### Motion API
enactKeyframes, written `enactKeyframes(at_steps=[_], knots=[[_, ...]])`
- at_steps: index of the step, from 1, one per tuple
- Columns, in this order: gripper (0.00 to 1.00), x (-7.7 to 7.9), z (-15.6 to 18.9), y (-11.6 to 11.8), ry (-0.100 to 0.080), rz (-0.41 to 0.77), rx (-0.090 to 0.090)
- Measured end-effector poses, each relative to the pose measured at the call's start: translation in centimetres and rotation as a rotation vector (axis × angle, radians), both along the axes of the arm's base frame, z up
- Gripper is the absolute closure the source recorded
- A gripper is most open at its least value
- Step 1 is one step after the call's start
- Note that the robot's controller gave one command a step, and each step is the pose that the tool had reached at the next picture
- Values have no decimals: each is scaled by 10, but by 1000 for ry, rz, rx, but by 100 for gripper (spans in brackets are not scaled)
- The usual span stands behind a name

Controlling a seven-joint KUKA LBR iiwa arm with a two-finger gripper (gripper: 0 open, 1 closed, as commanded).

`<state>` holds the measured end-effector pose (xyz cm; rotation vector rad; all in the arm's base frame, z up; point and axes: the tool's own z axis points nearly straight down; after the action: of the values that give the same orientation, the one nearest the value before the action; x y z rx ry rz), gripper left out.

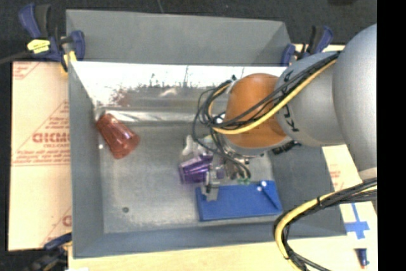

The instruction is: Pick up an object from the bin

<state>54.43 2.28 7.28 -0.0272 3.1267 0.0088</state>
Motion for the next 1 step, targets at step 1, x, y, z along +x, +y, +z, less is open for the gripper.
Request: enactKeyframes(at_steps=[1], knots=[[100, 0, 0, 0, 0, -1, 0]])
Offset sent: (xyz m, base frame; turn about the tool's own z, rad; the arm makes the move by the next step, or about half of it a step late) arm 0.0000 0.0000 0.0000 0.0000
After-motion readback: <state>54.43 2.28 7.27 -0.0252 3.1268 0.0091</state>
